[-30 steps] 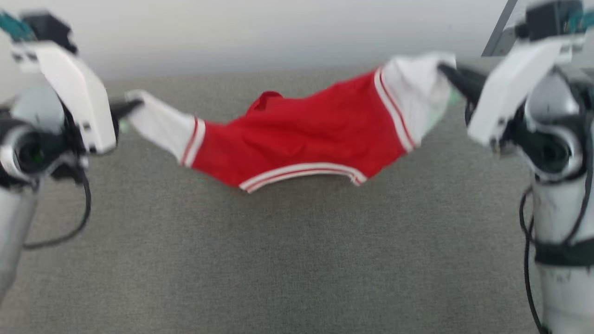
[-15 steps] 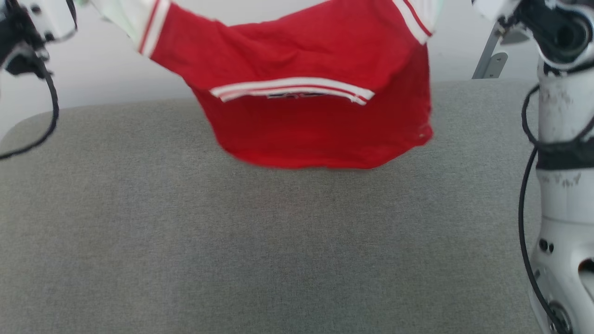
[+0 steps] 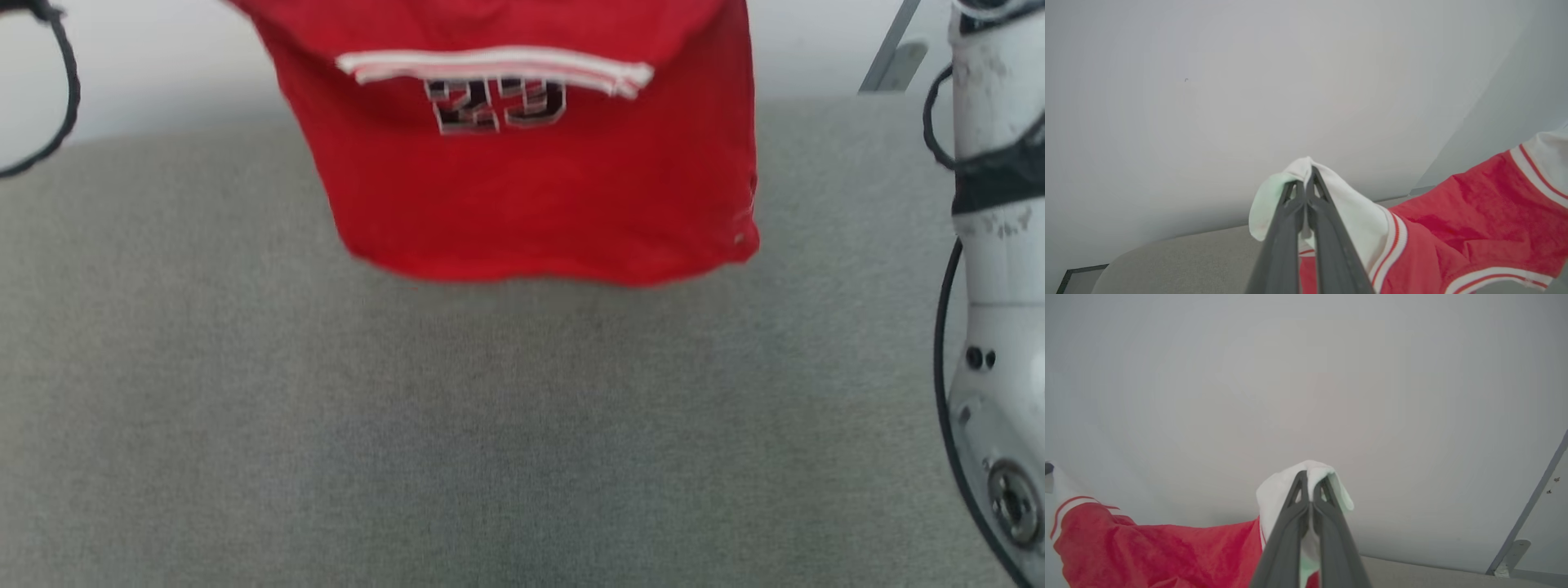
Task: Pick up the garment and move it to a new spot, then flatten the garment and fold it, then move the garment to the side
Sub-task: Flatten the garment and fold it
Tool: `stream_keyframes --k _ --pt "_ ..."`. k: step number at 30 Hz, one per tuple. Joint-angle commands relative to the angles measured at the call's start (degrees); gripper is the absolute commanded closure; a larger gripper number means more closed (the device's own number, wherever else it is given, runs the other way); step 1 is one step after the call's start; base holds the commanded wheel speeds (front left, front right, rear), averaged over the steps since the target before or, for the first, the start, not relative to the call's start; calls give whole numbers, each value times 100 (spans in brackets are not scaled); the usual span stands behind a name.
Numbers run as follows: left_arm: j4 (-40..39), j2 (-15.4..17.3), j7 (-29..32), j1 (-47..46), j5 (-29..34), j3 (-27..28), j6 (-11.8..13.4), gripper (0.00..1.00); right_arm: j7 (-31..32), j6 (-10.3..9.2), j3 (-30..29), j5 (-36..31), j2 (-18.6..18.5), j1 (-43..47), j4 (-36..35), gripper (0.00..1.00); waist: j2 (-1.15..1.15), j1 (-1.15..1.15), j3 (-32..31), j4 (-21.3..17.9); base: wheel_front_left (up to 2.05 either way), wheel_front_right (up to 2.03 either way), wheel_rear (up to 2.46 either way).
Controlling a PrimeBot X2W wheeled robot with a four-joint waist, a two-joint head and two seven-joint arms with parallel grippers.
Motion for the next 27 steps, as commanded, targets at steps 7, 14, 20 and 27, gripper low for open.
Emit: stream_keyframes --k 7,14,20,27 --pt "682 -146 -1418 -969 617 0 -194 100 -1698 0 475 -592 -90 -834 680 100 0 0 929 121 0 0 0" --pt "1276 -387 -3709 -1809 1218 58 -286 100 -4456 -1 720 -1708 -350 -1643 1398 100 0 0 1423 285 0 0 0" --pt "2108 -564 -4222 -1511 1246 -187 -618 100 -4675 -1 799 -2007 -231 -1573 2324 100 0 0 1570 462 0 0 0" --pt "3001 -698 -3652 -701 1066 -581 -770 100 -4063 -1 1066 -1050 -62 -1091 3173 100 0 0 1514 571 0 0 0"
